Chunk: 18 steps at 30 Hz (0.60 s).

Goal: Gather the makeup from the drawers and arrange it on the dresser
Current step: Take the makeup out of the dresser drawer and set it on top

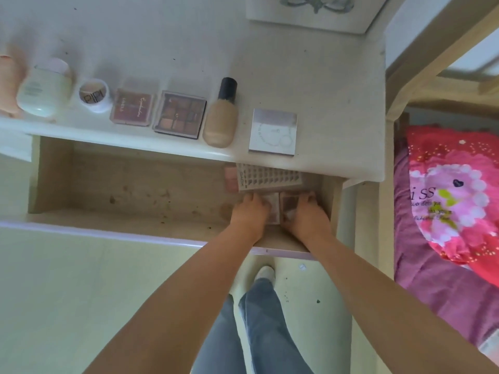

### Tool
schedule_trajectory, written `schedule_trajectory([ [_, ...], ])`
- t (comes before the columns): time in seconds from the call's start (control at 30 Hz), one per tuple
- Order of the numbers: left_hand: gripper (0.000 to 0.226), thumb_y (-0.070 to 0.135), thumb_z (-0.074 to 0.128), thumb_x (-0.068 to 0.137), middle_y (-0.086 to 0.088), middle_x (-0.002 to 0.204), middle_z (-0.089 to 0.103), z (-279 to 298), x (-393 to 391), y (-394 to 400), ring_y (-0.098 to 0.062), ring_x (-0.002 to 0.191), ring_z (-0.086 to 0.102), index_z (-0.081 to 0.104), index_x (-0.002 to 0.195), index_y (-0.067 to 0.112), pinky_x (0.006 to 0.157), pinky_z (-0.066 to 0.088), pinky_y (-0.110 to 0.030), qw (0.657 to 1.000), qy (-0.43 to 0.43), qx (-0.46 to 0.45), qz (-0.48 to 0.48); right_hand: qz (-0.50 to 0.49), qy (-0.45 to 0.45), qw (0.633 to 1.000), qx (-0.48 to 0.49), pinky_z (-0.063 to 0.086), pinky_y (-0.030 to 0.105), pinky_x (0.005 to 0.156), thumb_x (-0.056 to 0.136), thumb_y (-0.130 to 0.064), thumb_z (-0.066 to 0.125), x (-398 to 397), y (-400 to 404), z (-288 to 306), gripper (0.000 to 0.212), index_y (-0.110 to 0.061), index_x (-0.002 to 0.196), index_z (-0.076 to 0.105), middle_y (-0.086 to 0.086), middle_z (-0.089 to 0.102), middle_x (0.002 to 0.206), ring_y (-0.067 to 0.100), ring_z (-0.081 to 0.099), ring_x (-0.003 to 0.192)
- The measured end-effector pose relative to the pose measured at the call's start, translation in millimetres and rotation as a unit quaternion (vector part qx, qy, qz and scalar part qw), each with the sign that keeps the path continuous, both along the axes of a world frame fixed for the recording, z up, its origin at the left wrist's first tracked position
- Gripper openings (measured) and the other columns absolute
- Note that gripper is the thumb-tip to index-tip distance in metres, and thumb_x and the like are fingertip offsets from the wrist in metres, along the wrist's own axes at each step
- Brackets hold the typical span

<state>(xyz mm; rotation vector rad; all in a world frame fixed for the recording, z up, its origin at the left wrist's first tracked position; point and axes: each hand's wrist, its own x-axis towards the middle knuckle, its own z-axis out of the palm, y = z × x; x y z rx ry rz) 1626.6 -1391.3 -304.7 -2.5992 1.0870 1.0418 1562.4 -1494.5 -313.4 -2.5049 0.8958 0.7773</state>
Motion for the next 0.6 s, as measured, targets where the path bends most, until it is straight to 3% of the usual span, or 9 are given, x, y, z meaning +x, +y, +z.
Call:
schedule_trajectory([
  [0.23, 0.045, 0.005, 0.041, 0.091, -0.024, 0.146, 0.019, -8.4, 6.3, -11.1, -0.038, 0.137, 0.017, 0.031, 0.136, 0.004, 0.106, 0.030, -0.044, 0.997, -0.054, 0.006, -0.061, 0.115, -0.047, 0.992, -0.033, 0.041, 0.033, 0.091, 0.085, -0.032, 0.055, -13.3, -9.3, 18.9, 0.053, -0.012, 0.130, 0.035, 0.012, 0.037, 0.133, 0.029, 0.044, 0.116],
  [0.4, 0.042, 0.004, 0.033, 0.094, -0.025, 0.143, 0.024, -15.6, 8.4, -13.0, -0.038, 0.132, 0.026, 0.029, 0.136, 0.003, 0.105, 0.028, -0.049, 0.992, -0.058, 0.016, -0.108, 0.132, -0.055, 0.990, -0.007, 0.040, 0.030, 0.091, 0.085, -0.031, 0.054, -16.1, -15.7, 24.3, 0.053, -0.015, 0.132, 0.034, 0.010, 0.037, 0.133, 0.028, 0.044, 0.116],
  [0.5, 0.052, 0.010, 0.049, 0.089, -0.023, 0.137, 0.032, -7.4, 10.3, -11.8, -0.036, 0.128, 0.033, 0.028, 0.136, 0.005, 0.099, 0.036, -0.043, 0.995, -0.043, 0.035, -0.086, 0.114, -0.093, 0.989, 0.032, 0.038, 0.028, 0.090, 0.080, -0.029, 0.059, -19.4, -18.6, 27.4, 0.052, -0.017, 0.127, 0.041, 0.007, 0.042, 0.129, 0.025, 0.043, 0.116],
  [0.6, 0.065, 0.028, 0.061, 0.082, -0.015, 0.132, 0.041, 19.6, 11.8, -12.8, -0.032, 0.120, 0.043, 0.028, 0.135, 0.010, 0.088, 0.044, -0.037, 0.999, 0.003, 0.019, -0.040, 0.094, -0.211, 0.972, 0.047, 0.039, 0.021, 0.074, 0.072, -0.028, 0.063, -30.8, -25.8, 39.5, 0.045, -0.011, 0.113, 0.057, 0.010, 0.056, 0.110, 0.027, 0.053, 0.099],
])
